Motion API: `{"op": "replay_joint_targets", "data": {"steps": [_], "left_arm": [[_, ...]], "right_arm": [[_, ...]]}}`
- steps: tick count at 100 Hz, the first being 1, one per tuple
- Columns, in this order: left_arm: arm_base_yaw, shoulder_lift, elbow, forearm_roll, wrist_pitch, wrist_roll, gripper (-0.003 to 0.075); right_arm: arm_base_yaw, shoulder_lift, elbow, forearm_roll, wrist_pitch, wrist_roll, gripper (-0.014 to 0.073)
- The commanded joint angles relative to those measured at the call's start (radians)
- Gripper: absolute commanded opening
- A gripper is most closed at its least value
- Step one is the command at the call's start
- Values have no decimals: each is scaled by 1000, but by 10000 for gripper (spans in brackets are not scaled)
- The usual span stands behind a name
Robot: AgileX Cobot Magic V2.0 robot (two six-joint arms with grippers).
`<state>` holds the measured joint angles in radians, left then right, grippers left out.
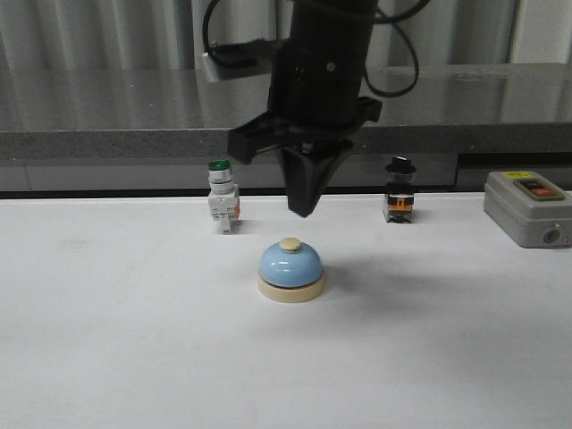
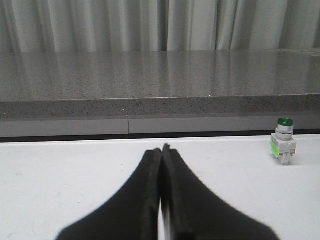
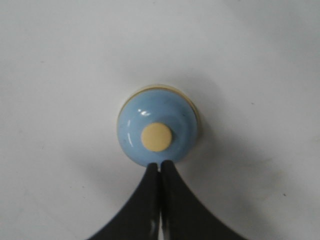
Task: Place and press bell with both arms
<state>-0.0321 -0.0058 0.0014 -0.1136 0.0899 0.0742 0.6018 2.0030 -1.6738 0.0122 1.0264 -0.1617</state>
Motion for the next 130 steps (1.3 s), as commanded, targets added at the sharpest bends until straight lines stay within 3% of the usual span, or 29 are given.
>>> {"op": "replay_joint_targets", "data": {"steps": [1, 51, 88, 130], "left_arm": [[-2, -28, 43, -2, -73, -3, -20], [-2, -28, 43, -2, -73, -3, -20], [-2, -28, 43, -2, -73, -3, -20], [-2, -28, 43, -2, -73, -3, -20]], "right_arm": [[-29, -103, -31, -4, 5, 0, -69], [-257, -257, 10, 30, 70, 51, -69], [-415, -394, 186, 74, 31, 52, -69], [-490, -643, 462, 85, -46, 100, -69]]}}
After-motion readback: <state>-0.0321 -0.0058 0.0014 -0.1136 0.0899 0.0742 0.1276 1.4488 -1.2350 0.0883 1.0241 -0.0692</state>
